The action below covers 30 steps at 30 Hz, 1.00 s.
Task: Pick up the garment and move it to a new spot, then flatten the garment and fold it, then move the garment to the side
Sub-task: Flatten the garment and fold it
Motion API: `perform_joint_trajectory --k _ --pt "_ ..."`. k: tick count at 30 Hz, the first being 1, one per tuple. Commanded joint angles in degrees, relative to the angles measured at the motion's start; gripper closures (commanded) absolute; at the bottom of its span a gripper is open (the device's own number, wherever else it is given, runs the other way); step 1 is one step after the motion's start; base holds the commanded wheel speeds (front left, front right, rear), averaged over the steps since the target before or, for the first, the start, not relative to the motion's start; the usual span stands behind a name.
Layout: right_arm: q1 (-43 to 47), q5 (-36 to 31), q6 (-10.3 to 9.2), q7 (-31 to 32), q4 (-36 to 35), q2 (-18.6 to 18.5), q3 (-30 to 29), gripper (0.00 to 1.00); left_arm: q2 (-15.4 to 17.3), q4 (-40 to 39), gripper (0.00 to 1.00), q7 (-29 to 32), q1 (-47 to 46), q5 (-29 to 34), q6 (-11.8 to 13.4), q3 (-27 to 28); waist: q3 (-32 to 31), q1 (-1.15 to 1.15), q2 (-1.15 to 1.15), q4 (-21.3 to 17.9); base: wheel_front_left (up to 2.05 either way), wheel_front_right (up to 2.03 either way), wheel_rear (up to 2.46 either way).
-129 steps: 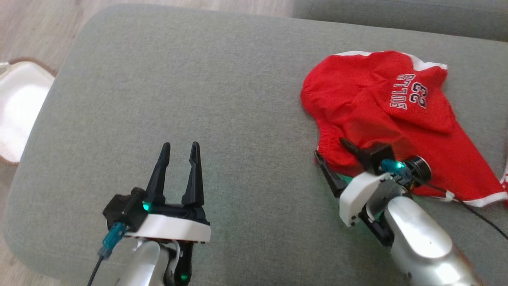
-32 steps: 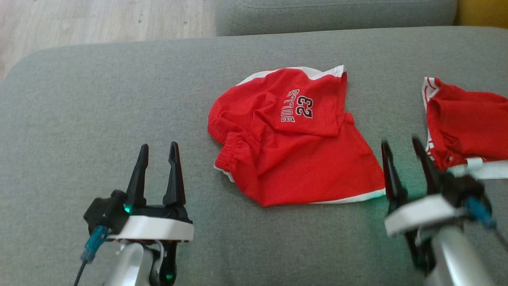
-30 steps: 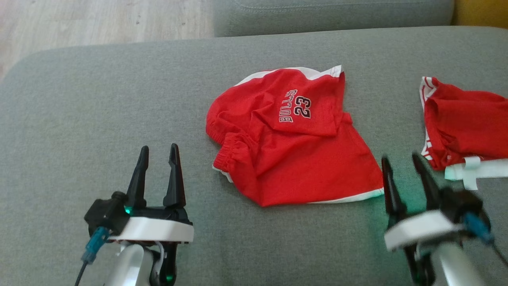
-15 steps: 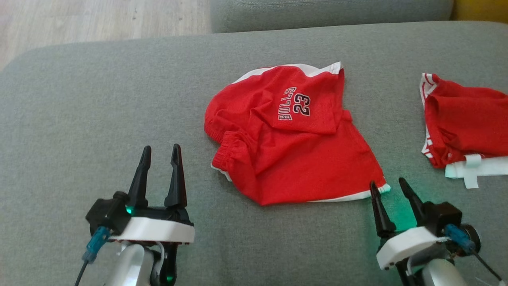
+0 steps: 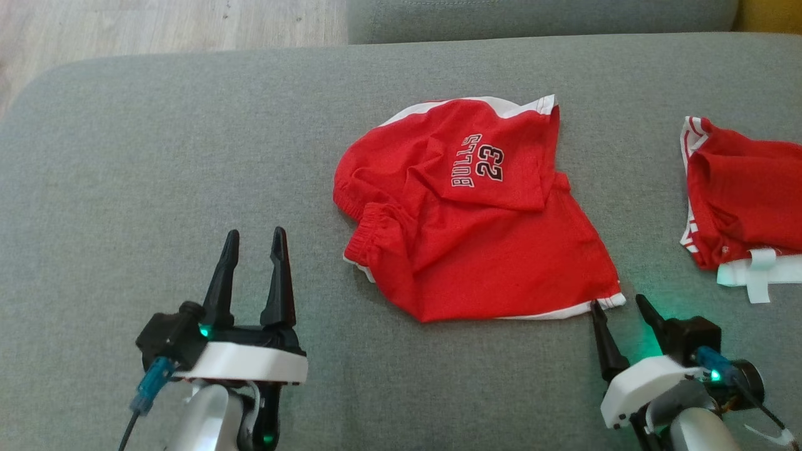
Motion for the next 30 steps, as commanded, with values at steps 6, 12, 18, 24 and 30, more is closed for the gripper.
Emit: perform_joint_trajectory --k 6,12,18,24,30 --pt "-2.3 -2.7 -0.05 -1.1 -1.2 -0.1 2.5 0.0 0.2 -1.4 0.0 -0.5 -2.1 0.5 0.2 1.5 0.0 0.0 0.0 -0.1 0.0 0.0 0.0" --pt "-2.5 -3.6 -0.05 -1.6 -1.1 -0.1 2.9 0.0 0.2 -1.3 0.0 -0.5 -2.1 0.5 0.1 1.5 -0.2 0.0 0.0 -0.1 0.0 0.0 0.0" --pt "-2.7 -3.7 -0.05 -1.3 -0.8 -0.1 3.5 1.0 0.2 -1.0 0.0 -0.5 -2.2 0.4 0.2 1.4 -0.3 0.0 0.0 0.0 0.0 0.0 0.0" --pt "-3.0 -3.6 -0.05 -1.2 -1.2 -0.1 1.7 1.0 0.2 -0.7 0.0 -0.5 -2.1 0.5 0.2 1.3 -0.2 0.0 0.0 -0.1 0.0 0.0 0.0" --pt "-4.0 -0.3 -0.05 -0.4 -1.5 -0.1 -2.3 1.0 1.2 2.5 0.0 -0.5 -3.1 3.7 -1.3 -2.3 0.3 0.0 0.0 -0.3 0.0 0.0 0.0"
